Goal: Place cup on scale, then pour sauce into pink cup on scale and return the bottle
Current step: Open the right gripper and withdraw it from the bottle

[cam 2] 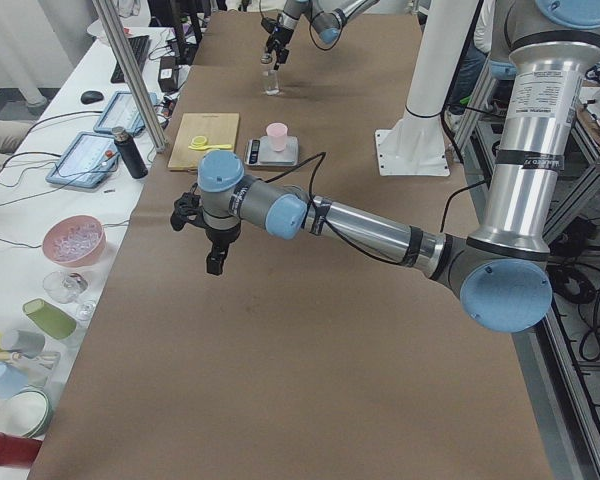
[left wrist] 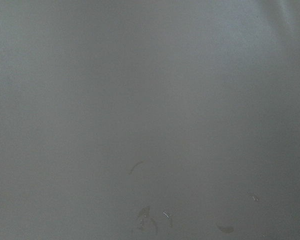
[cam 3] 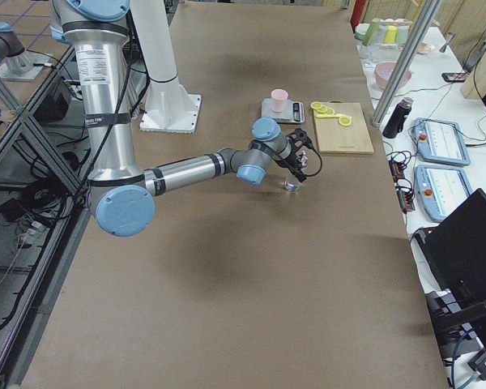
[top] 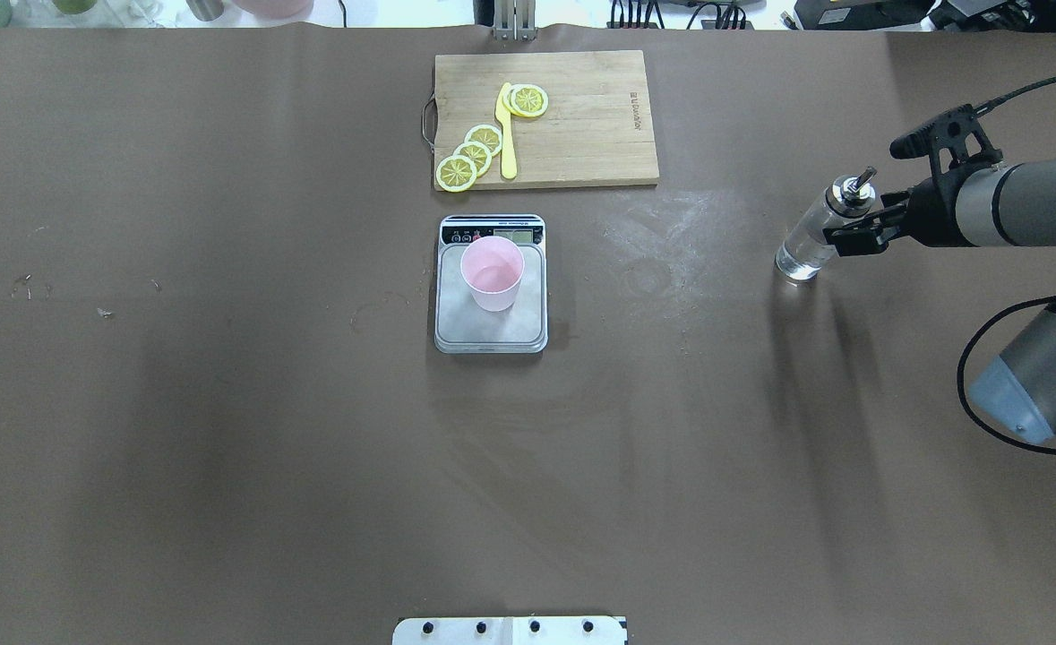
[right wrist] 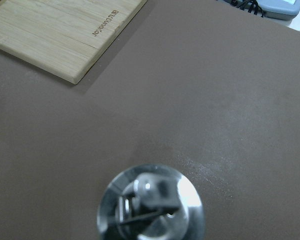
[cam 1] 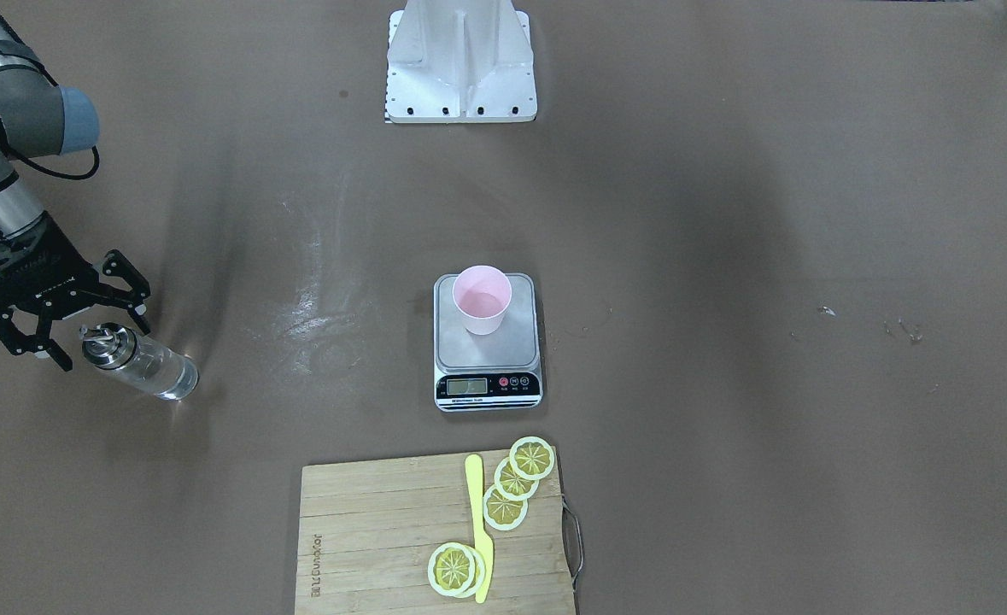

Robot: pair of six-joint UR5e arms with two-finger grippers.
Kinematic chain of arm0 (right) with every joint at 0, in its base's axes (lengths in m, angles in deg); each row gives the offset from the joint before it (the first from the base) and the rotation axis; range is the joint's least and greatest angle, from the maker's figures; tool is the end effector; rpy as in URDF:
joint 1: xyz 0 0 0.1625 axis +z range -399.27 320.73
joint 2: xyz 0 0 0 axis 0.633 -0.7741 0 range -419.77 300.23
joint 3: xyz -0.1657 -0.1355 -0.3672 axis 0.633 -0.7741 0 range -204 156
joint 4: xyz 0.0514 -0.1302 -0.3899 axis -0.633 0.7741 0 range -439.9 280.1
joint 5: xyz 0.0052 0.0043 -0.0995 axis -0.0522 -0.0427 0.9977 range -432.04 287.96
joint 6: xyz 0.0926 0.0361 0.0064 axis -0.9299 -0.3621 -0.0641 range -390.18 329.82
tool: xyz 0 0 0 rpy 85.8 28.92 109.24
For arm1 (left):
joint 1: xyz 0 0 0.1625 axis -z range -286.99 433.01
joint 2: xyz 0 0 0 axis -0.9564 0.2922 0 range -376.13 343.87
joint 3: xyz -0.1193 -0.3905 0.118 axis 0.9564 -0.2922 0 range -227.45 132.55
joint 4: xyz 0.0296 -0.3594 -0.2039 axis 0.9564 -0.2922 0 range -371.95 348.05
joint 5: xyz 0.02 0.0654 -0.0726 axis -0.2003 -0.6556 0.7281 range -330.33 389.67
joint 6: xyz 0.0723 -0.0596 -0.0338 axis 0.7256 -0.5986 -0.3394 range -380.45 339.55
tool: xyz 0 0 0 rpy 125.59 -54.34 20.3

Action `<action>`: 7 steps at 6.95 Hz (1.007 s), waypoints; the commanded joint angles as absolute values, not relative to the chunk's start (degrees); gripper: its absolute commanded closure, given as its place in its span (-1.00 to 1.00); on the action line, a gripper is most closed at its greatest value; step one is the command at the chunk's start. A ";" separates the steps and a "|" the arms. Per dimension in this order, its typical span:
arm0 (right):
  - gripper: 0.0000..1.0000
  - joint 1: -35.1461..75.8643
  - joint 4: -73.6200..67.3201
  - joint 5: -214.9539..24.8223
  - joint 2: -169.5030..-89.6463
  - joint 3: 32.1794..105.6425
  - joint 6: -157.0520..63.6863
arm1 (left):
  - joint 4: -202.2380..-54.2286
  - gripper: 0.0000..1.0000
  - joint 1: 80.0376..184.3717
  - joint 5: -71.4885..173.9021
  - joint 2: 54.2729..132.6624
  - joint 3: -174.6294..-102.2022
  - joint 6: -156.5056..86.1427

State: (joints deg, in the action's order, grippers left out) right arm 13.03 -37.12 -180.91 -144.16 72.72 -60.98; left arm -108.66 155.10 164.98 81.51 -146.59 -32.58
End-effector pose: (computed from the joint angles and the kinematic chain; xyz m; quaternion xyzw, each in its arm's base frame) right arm -0.2602 -0.5021 0.4636 0.3249 -0.3933 -0.1328 0.8498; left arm 0.0140 -0.5547 0.4950 0.1193 0.4040 0.0451 0.9058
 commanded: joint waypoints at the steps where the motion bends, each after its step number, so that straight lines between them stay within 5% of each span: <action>1: -1.00 12.94 -37.09 -181.29 -146.24 74.78 -63.39 | -108.63 -0.94 155.10 164.94 81.52 -146.59 -32.58; 7: -1.00 11.35 -37.36 -184.08 -156.25 80.32 -63.93 | -108.63 -0.94 155.10 164.85 81.43 -146.41 -32.41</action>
